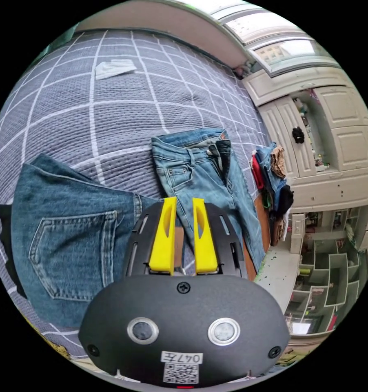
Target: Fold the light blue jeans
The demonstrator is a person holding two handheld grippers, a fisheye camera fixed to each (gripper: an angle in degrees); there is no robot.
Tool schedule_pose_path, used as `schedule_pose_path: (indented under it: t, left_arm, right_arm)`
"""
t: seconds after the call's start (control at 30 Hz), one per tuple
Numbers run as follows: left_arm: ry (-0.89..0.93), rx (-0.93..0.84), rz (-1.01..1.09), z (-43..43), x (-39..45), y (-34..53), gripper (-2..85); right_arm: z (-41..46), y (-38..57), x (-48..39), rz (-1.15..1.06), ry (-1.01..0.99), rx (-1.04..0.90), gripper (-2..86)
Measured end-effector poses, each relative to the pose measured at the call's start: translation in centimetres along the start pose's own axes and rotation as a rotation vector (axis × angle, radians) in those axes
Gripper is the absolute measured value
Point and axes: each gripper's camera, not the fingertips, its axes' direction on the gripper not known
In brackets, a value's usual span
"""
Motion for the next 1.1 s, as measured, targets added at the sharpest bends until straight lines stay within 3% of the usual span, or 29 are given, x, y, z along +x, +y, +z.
schedule_pose_path:
  t: [0.1,0.23,0.37,0.47,0.6,0.67,0.77,1.1]
  left_arm:
    - [-0.028,-0.049,-0.013,5.2,-0.5,-2.5,11.0]
    - [0.002,-0.095,-0.044,10.8,-1.1,-4.0,12.9]
    - [0.035,-0.105,-0.01,13.5,-0.5,-4.0,14.7]
    - [0.049,-0.11,0.018,14.4,0.1,-3.8,13.4]
    - [0.05,-0.079,0.023,14.5,-0.1,-3.1,4.7]
    - [0.182,-0.066,-0.019,15.0,-0.7,-2.6,2.4]
    - [0.208,-0.035,0.008,15.1,0.4,-1.6,0.0]
    - [0.235,0.09,0.254,7.2,7.3,6.4,-1.0]
  right_arm:
    - [4.2,-0.5,-1.3,-0.123,-0.091,-0.272,1.6]
    - [11.8,3.0,-2.0,-0.253,-0.427,-0.712,6.8]
    - [17.0,7.8,-2.9,-0.321,-0.53,-0.895,8.2]
    - [20.1,10.4,-4.5,-0.413,-0.578,-0.954,8.1]
    - [22.4,11.1,-4.8,-0.471,-0.682,-0.932,5.9]
    - [24.2,10.7,-3.3,-0.387,-0.742,-0.959,2.5]
    - [26.1,10.0,-1.3,-0.254,-0.801,-0.986,0.6]
    - [22.1,3.5,6.4,-0.201,-0.702,-0.877,0.3]
